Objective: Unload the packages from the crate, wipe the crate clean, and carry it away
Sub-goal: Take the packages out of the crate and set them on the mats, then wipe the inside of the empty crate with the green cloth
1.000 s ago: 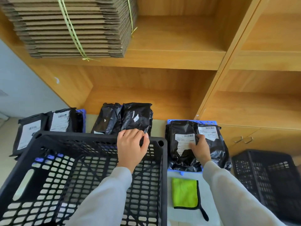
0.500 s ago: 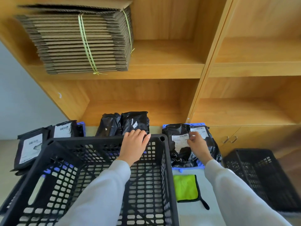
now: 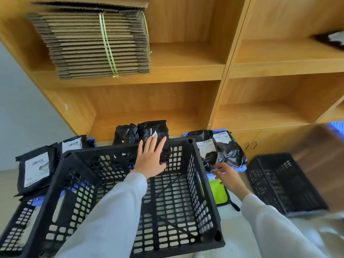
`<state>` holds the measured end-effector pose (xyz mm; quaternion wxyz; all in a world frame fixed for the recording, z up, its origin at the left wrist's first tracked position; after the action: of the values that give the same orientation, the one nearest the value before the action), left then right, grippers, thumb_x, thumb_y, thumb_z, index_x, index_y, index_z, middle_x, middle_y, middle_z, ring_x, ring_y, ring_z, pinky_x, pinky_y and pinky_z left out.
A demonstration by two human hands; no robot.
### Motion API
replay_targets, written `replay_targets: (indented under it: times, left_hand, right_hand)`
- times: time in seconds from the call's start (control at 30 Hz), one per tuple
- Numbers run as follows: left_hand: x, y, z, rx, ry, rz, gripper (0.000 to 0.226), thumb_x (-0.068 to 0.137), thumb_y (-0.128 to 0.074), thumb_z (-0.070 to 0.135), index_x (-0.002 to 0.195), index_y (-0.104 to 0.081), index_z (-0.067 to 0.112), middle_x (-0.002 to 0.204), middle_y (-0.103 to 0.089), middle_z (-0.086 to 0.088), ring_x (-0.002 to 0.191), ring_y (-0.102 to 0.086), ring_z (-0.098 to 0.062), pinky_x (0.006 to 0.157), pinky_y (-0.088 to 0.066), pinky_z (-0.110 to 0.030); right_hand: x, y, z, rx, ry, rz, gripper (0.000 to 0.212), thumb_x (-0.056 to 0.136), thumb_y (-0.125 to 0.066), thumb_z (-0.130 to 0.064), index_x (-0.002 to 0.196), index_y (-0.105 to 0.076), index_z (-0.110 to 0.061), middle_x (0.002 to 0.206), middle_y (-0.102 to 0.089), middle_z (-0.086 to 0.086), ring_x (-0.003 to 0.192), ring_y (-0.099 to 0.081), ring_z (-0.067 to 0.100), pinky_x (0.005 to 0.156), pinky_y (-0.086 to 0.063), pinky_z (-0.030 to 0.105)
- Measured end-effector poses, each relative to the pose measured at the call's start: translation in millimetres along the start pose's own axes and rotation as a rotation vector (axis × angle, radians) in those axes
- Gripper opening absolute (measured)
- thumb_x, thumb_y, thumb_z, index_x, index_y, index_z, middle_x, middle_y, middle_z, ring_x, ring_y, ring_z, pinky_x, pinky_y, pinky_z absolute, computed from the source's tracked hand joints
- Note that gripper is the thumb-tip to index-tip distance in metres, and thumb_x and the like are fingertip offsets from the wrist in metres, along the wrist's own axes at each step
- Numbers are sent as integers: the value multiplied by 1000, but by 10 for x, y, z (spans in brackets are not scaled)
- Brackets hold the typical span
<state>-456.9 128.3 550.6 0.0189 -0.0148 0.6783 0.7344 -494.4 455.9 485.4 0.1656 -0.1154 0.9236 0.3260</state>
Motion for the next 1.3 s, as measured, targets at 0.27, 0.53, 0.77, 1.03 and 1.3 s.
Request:
replay_targets:
  times: [0.27, 0.53, 0.77, 1.03, 1.3]
  left_hand:
    - [0, -150, 32, 13, 13, 80, 111, 84, -65, 55, 162, 10, 30, 171, 8, -9, 157, 8, -29, 125, 6, -57]
    - [13, -284, 43, 40, 12, 225, 107, 83, -71, 48, 164, -4, 26, 170, -6, -8, 158, -6, -31, 124, -3, -61]
    - [60, -360, 56, 55, 31, 272, 103, 84, -72, 44, 164, -9, 27, 170, -6, -6, 158, -4, -29, 124, 0, -60]
    - [56, -389, 48, 86, 43, 280, 102, 85, -70, 46, 164, -9, 25, 171, -5, -7, 158, -4, -30, 125, 2, -59]
    - [28, -304, 53, 40, 39, 180, 108, 83, -70, 47, 164, -1, 28, 171, 3, -6, 158, 6, -27, 125, 5, -58]
  right_hand:
    - [-35, -154, 540, -26, -133, 4, 17, 96, -60, -11, 112, -62, -17, 100, -70, 12, 84, -67, 26, 71, -52, 37]
    - [294, -257, 1067, -187, -300, 29, 56, 89, -69, -16, 141, -50, -2, 136, -56, 22, 122, -57, 37, 97, -47, 39]
    - [463, -368, 1332, -384, -369, 24, 79, 78, -81, -51, 132, -49, -4, 133, -51, 15, 125, -50, 35, 99, -44, 43]
    - [652, -573, 1478, -286, -381, -6, 51, 68, -87, -44, 95, -56, -12, 95, -65, 8, 94, -63, 33, 78, -55, 42]
    - [407, -422, 1145, 81, -146, 69, 30, 81, -81, -13, 104, -63, -13, 94, -72, 8, 86, -69, 28, 72, -57, 43]
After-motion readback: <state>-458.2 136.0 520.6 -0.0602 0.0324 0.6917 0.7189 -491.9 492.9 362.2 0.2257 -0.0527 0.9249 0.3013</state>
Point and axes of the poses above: each hand's wrist, its own x-axis towards the middle knuckle, its own y-axis out of the back of the hand, z = x × y, the point moved 1 cm from there along x, towards the middle knuckle
